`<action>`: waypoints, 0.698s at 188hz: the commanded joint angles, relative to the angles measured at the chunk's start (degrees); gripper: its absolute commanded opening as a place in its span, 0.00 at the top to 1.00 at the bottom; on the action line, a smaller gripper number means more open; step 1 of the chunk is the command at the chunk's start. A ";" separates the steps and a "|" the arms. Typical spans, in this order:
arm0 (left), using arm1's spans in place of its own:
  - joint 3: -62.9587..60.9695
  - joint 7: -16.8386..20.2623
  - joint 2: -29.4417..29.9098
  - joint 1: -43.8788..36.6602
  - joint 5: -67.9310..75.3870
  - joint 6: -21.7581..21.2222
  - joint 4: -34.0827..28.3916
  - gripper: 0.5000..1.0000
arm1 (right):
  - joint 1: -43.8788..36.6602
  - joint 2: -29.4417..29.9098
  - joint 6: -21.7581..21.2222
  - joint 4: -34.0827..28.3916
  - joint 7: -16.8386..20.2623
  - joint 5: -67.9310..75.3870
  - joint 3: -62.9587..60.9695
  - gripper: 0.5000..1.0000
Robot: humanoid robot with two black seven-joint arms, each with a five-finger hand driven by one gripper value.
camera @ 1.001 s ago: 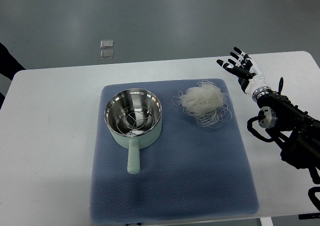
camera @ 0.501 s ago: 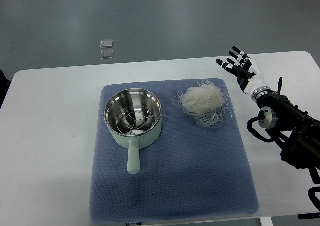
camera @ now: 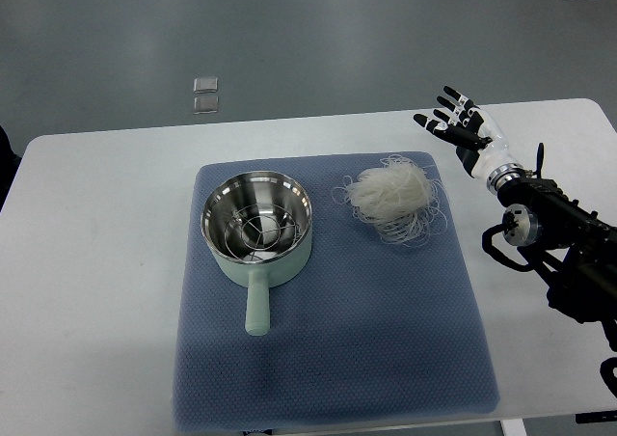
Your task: Put vermicelli into pot with right hand
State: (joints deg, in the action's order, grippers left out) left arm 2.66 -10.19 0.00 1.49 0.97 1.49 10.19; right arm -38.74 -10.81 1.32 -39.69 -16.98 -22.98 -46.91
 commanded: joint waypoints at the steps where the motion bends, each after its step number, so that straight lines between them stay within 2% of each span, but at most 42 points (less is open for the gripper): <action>1: -0.03 -0.01 0.00 0.00 0.00 0.00 0.00 0.00 | -1.69 -0.88 -2.02 -0.21 0.11 -2.16 0.94 0.14; 35: 0.06 -0.01 0.00 0.00 0.00 0.00 0.00 0.00 | -7.05 -3.69 -7.29 -0.30 0.11 -9.45 6.75 0.15; 82: -0.11 -0.01 0.00 0.00 0.00 0.00 0.00 0.00 | -19.00 -10.54 -17.75 -3.37 -0.60 -25.62 24.76 0.15; 102: -0.12 -0.01 0.00 0.00 0.00 0.00 0.00 0.00 | -23.22 -12.13 -19.60 -6.01 -2.44 -36.25 29.95 0.15; 131: -0.12 -0.01 0.00 0.00 0.00 -0.18 0.00 0.00 | -27.09 -12.21 -21.88 -6.45 -4.73 -48.92 35.49 0.15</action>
State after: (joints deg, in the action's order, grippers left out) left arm 2.55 -10.20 0.00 1.50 0.97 1.47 10.19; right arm -63.30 -22.93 -19.14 -45.86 -20.54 -64.07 -14.92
